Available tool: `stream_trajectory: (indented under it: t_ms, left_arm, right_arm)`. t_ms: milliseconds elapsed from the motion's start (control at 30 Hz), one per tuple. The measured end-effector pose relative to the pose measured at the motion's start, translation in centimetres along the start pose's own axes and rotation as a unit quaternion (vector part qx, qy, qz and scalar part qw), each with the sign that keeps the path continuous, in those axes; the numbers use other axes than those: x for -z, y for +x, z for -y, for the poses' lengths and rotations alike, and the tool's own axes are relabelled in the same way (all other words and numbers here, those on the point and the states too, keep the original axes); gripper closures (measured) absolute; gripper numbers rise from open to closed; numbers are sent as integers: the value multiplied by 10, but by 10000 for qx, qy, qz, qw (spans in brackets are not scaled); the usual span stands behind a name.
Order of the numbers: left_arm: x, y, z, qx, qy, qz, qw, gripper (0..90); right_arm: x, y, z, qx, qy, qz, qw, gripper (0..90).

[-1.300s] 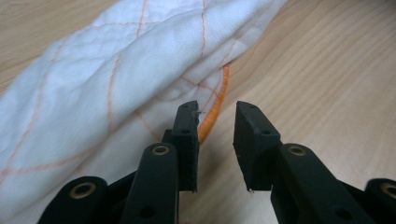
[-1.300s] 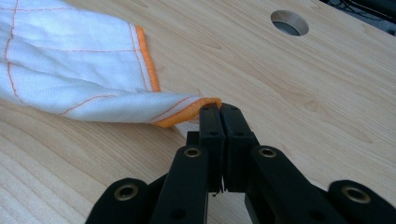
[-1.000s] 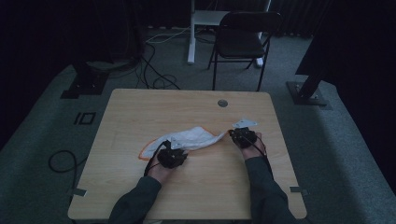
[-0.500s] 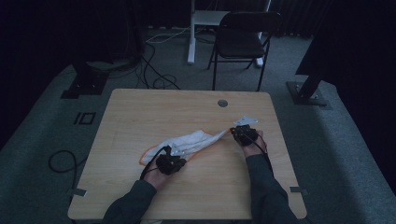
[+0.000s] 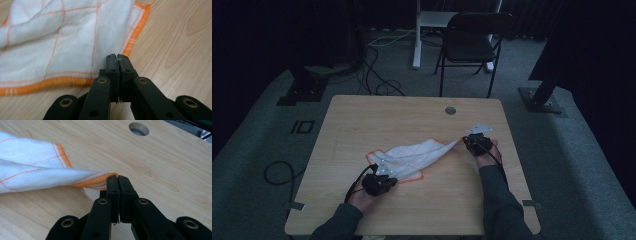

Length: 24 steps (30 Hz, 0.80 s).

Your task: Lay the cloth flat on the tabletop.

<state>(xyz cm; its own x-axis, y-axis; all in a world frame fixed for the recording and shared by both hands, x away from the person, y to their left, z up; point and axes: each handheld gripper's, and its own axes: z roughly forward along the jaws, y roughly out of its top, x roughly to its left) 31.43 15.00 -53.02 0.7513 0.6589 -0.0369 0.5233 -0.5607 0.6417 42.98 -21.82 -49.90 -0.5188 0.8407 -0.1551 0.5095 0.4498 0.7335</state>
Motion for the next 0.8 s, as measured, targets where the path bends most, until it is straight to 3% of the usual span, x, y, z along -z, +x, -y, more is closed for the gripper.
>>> stream_trajectory:
  t_ms: [133,200,333,500,800]
  left_arm:
    - [5,5,4,50,70,-276,9996,889]
    - [7,8,4,84,109,-445,9989,886]
    - [8,13,3,223,126,-596,9979,876]
    - [5,5,-4,223,-69,-438,9988,859]
    - [-6,-17,-21,-44,-251,-35,9997,847]
  right_arm:
    - [2,1,2,-6,-22,-39,10000,876]
    - [4,2,3,-2,-44,79,10000,857]
    - [9,0,3,-16,-99,17,9999,825]
    - [10,6,3,61,-137,-78,9999,810]
    - [2,23,2,321,-85,-248,9991,812]
